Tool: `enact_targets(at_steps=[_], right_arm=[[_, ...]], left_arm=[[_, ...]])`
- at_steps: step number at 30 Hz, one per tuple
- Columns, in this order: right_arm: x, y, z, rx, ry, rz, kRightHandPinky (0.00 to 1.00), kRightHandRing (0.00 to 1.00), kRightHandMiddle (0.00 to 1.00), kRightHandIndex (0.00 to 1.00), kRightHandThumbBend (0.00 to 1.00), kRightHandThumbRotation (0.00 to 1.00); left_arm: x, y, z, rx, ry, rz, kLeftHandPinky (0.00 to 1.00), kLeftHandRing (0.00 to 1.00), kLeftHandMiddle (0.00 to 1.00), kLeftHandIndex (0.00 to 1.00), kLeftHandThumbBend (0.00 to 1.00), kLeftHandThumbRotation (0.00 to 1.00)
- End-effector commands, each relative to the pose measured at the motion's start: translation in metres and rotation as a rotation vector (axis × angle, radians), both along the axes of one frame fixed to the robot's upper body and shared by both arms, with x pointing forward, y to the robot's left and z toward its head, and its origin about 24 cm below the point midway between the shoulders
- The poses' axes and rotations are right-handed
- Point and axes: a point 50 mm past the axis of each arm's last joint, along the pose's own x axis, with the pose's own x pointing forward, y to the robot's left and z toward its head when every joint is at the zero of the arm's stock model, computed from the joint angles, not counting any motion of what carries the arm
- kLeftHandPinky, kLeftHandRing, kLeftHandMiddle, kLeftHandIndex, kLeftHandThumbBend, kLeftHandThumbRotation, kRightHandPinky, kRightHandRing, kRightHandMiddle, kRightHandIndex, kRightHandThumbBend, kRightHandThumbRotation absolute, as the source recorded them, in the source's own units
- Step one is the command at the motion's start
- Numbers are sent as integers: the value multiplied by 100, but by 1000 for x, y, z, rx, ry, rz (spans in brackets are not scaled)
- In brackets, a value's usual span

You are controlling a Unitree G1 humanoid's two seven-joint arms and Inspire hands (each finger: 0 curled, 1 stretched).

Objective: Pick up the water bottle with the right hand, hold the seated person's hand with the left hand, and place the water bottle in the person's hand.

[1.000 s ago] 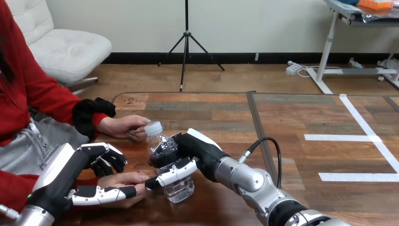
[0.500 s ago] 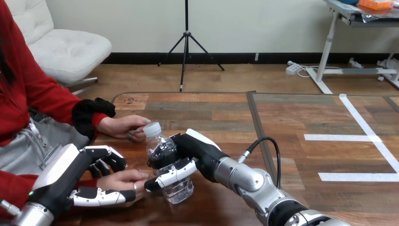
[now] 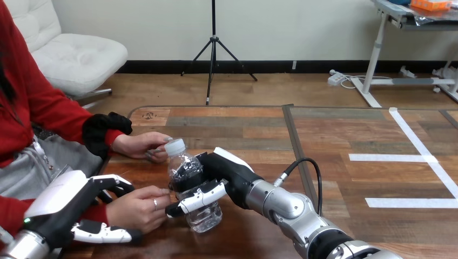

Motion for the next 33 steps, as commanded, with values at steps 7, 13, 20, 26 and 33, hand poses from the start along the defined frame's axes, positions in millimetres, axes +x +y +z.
enact_targets(at_steps=[7, 13, 20, 26, 33], right_arm=[[7, 30, 29, 135, -70, 25, 29, 35, 44, 45, 91, 0], [9, 28, 31, 159, -62, 22, 29, 35, 44, 45, 90, 0], [12, 27, 35, 167, -70, 17, 29, 35, 44, 45, 89, 0], [13, 26, 38, 178, -81, 13, 29, 35, 43, 45, 89, 0], [15, 25, 41, 183, -100, 15, 32, 38, 44, 44, 90, 0]], left_arm=[[18, 9, 11, 147, 13, -1, 60, 70, 76, 79, 100, 53], [22, 13, 9, 197, 47, 9, 65, 74, 80, 83, 100, 53], [27, 13, 7, 249, 50, 15, 68, 78, 84, 85, 100, 53], [30, 12, 5, 279, 50, 25, 71, 81, 86, 86, 100, 53], [33, 10, 1, 329, 19, 38, 72, 81, 87, 87, 100, 52]])
